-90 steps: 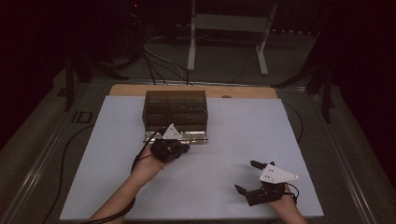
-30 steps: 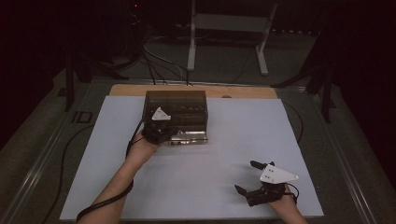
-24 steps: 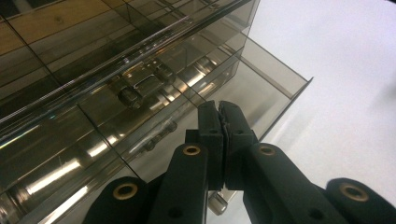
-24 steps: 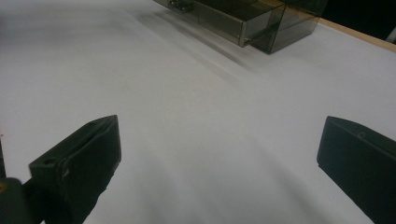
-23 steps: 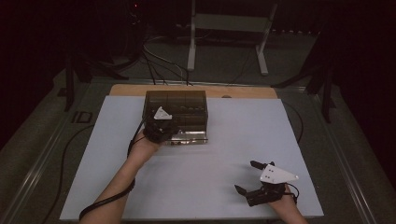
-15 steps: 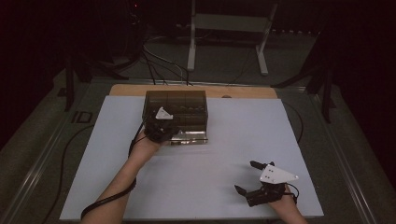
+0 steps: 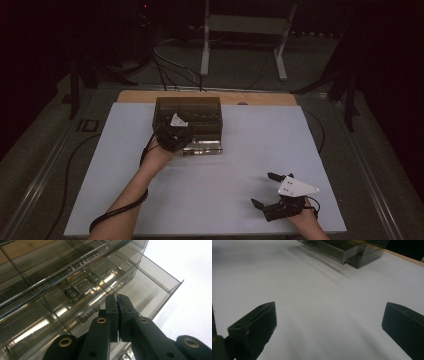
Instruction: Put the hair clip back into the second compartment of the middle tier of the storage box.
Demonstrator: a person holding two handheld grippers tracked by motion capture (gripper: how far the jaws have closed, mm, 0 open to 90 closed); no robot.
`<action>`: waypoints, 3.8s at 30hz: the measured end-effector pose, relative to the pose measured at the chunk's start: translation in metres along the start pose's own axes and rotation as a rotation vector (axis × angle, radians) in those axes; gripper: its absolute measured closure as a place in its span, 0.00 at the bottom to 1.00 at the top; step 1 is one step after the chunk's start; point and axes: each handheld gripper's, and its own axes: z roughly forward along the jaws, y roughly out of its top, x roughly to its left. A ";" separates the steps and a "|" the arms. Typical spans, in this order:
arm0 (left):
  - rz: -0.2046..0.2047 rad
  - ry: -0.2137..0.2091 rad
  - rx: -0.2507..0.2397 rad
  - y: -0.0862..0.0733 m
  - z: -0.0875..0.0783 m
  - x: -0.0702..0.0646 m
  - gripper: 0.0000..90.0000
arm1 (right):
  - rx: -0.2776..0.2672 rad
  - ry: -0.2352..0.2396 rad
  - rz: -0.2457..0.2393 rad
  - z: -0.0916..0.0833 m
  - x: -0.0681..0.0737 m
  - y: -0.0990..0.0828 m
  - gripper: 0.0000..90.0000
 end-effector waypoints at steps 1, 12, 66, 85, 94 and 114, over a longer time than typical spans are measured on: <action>0.002 0.000 0.004 0.000 0.001 0.000 0.97 | 0.000 0.000 0.001 0.000 0.000 0.000 0.00; -0.004 0.022 0.008 0.004 -0.001 -0.004 0.79 | 0.001 0.005 0.001 0.000 0.000 0.000 0.00; 0.043 -0.039 -0.014 -0.033 -0.061 -0.020 0.00 | 0.014 0.007 0.003 0.002 0.001 0.000 0.00; -0.003 -0.032 -0.034 -0.077 -0.078 -0.016 0.00 | 0.011 0.001 0.000 0.002 0.001 0.000 0.00; -0.028 -0.024 -0.049 -0.100 -0.081 -0.017 0.00 | 0.012 0.001 0.004 0.002 0.001 0.000 0.00; -0.044 -0.017 -0.081 -0.141 -0.092 -0.021 0.00 | 0.010 0.005 0.001 0.001 0.001 0.000 0.00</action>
